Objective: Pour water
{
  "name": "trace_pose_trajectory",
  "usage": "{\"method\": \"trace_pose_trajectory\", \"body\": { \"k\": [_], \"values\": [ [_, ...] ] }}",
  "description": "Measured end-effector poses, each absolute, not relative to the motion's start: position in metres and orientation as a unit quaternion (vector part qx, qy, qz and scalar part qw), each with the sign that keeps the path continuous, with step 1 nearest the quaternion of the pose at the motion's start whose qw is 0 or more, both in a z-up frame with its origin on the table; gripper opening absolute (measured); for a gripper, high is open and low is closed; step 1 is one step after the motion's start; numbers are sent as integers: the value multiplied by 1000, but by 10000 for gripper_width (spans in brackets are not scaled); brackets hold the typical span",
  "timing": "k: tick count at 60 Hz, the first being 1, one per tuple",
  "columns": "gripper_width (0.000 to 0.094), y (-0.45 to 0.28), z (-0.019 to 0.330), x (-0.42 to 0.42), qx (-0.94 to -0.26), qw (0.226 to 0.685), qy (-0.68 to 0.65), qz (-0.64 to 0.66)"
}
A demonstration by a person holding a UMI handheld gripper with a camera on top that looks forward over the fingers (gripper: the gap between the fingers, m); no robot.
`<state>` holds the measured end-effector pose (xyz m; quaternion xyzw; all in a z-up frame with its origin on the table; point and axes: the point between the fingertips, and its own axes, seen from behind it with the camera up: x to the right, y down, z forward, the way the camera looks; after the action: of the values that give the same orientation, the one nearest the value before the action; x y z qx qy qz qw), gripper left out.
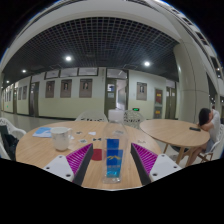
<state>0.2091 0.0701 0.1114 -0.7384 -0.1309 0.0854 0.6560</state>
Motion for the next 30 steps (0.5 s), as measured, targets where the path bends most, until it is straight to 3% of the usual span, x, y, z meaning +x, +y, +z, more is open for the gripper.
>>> {"method": "trace_pose_trajectory", "body": {
  "k": [9, 14, 30],
  "values": [
    [750, 116, 92, 198, -748, 645, -119, 103],
    [465, 122, 84, 184, -752, 634, -128, 126],
    [340, 125, 91, 194, -744, 644, -134, 117]
  ]
}}
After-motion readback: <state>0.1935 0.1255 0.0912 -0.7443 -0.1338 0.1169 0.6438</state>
